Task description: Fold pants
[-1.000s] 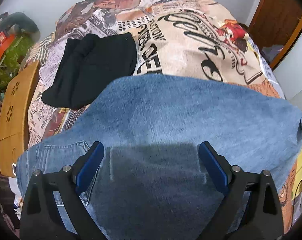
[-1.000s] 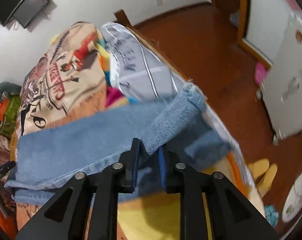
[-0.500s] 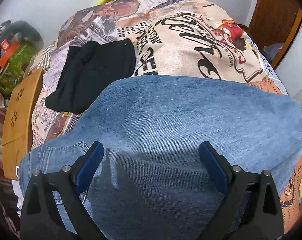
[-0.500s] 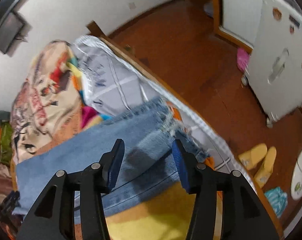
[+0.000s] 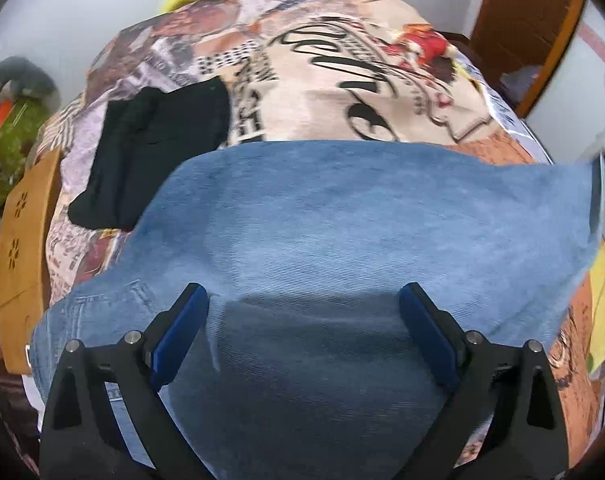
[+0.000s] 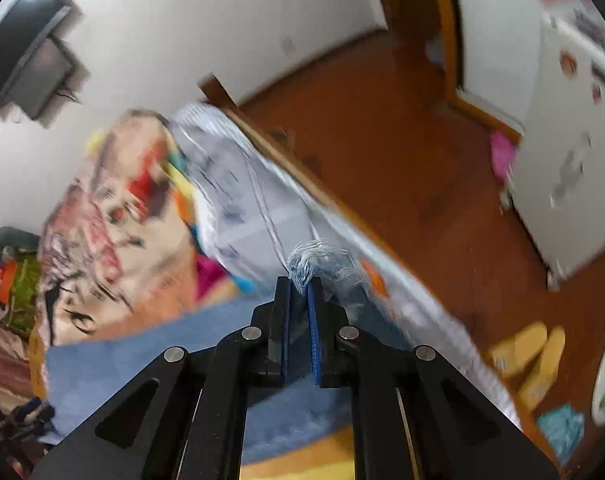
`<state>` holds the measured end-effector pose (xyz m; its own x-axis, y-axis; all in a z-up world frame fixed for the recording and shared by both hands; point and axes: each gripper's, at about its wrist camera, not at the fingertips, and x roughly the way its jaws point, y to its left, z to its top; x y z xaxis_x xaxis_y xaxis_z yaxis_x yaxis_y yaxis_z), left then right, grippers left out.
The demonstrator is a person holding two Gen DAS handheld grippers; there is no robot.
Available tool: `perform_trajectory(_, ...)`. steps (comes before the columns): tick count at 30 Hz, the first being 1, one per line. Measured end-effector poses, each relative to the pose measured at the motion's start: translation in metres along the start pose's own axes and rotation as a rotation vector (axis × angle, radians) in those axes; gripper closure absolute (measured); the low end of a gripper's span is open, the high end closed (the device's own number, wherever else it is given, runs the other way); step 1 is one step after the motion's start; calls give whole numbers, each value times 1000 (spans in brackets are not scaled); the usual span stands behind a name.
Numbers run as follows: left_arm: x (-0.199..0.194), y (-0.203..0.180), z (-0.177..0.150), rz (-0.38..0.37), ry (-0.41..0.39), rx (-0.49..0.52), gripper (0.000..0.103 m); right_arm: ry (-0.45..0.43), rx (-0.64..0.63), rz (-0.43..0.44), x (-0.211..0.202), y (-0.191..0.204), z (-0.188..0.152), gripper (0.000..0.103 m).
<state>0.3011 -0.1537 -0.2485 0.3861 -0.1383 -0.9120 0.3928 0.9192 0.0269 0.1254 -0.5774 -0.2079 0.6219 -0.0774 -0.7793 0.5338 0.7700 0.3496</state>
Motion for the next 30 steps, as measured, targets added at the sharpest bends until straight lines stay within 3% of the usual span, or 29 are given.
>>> perform_trajectory(5,-1,-20,-2,-7,-8,37,5,-33,-83,-41,-9,5,-2,96)
perform_trajectory(10,-1,-31,-4,-12,-11,50,5,141,-162,-207,33,-18,-41,93)
perform_trajectory(12,-2,-35,-5,-14,-13,65,5,166,-177,-231,33,-21,-50,93)
perform_trajectory(14,-2,-39,-5,-14,-12,74,5,169,-147,-194,24,-24,-51,91)
perform_trajectory(16,-1,-43,-4,-21,-10,79,5,146,-107,-135,13,-22,-47,80)
perform_trajectory(18,0,-46,-3,-31,-5,75,5,112,-105,-81,3,-9,-41,57)
perform_trajectory(20,1,-50,-2,-43,0,70,5,89,-133,-40,1,9,-39,51)
perform_trajectory(25,0,-67,-1,-63,7,98,5,110,-198,31,21,53,-46,51)
perform_trajectory(30,1,-91,-2,-75,11,172,5,196,-198,22,48,56,-72,51)
